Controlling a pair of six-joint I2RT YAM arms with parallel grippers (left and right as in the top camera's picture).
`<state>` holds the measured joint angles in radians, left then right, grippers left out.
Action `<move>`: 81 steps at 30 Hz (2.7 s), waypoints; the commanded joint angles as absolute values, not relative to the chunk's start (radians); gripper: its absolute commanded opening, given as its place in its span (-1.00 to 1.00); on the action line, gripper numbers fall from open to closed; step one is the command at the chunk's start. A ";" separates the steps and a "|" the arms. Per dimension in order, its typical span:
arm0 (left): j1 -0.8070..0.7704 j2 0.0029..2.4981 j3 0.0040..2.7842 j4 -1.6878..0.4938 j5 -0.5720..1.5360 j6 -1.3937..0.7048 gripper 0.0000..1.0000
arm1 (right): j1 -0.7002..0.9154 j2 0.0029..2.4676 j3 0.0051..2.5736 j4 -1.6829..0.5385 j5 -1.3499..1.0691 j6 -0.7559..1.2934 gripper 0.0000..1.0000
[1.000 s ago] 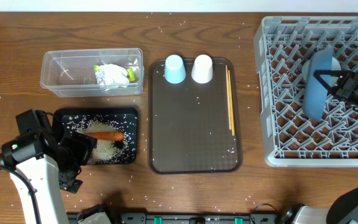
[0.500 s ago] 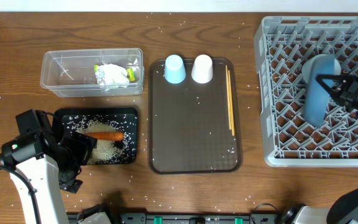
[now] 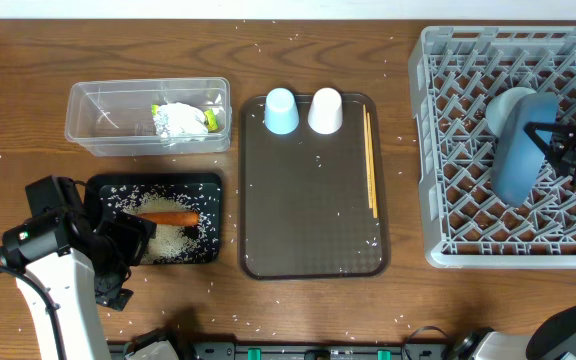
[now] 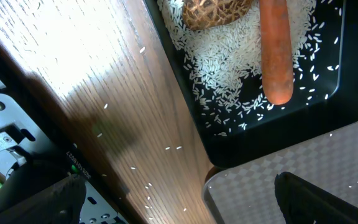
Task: Sort waste into correct bins and load items into the dishwasher rack
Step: 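Carry the plate right, stand it upright in the rack, release, then move the right gripper left over the white cup on the tray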
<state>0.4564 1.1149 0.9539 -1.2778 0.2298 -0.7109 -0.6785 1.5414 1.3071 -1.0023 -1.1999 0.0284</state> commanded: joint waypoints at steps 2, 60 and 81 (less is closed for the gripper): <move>0.462 1.117 0.954 -1.280 0.220 -0.723 0.96 | -0.710 1.552 1.295 -1.006 -1.042 0.043 -0.80; 0.462 1.117 0.954 -1.281 0.220 -0.723 0.96 | -0.820 1.157 1.330 -1.044 -0.734 0.122 0.95; 0.462 1.117 0.954 -1.281 0.220 -0.723 0.96 | -0.310 1.185 1.329 -0.905 -0.812 0.142 0.98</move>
